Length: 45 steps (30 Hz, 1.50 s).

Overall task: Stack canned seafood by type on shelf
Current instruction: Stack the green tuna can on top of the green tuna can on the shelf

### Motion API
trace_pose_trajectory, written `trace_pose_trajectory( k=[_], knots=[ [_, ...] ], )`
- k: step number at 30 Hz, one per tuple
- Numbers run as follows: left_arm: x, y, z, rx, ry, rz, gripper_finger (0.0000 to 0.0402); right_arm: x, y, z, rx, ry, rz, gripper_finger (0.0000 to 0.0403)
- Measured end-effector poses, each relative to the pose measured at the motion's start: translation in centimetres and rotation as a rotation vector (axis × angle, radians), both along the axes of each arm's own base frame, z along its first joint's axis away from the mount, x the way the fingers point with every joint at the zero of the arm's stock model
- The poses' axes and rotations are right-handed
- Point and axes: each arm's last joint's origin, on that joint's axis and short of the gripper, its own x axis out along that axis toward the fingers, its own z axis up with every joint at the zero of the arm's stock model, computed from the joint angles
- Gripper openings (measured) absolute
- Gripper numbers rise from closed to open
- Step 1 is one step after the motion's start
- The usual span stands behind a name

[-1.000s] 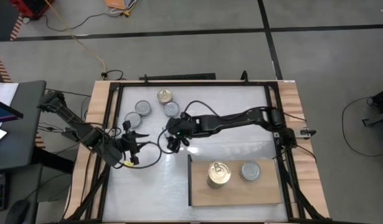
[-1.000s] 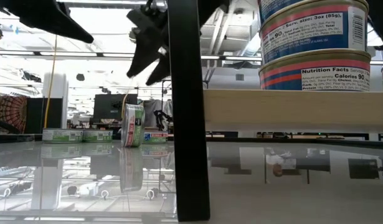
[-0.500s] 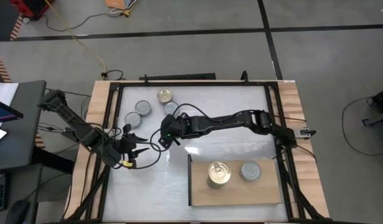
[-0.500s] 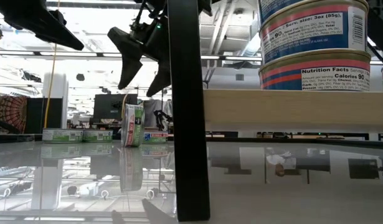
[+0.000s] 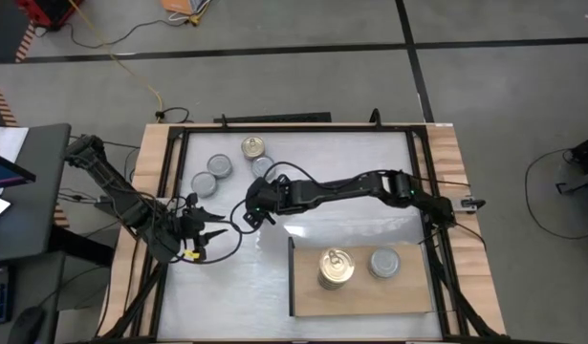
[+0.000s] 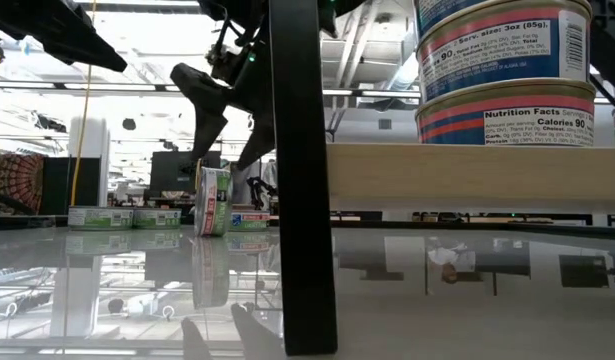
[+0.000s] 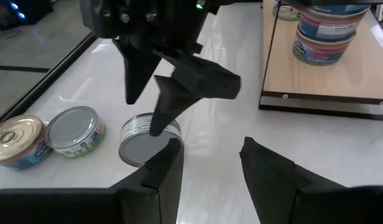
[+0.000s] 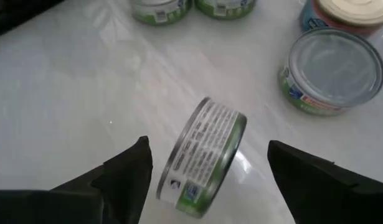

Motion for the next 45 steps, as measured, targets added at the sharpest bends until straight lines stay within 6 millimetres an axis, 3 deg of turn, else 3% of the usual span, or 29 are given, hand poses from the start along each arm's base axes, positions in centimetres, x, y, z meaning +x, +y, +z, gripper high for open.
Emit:
trace_pose_trajectory(
  k=[9,18,27,31,39,45],
  knots=[
    [0.0,0.0,0.0,-0.001,-0.001,0.000,0.0155,0.0,0.3,-0.1,0.023,0.016,0.066,0.0342],
    [0.0,0.0,0.0,-0.003,-0.003,0.003,0.0155,0.0,-0.7,-0.5,0.039,0.028,0.091,0.0342],
    [0.0,0.0,-0.1,-0.004,0.004,0.007,0.0155,0.9,-1.1,-4.2,0.080,0.087,0.120,0.0342],
    [-0.1,0.1,-0.1,-0.004,0.006,0.008,0.0155,1.0,-1.1,-4.5,0.082,0.084,0.121,0.0338],
    [-0.1,0.1,-0.1,0.003,0.009,0.004,0.0155,0.9,-1.4,-4.1,0.074,0.100,0.170,0.0279],
    [-0.1,0.1,-0.1,0.011,0.013,-0.001,0.0155,0.6,-1.4,-3.5,0.079,0.155,0.254,0.0185]
  ],
)
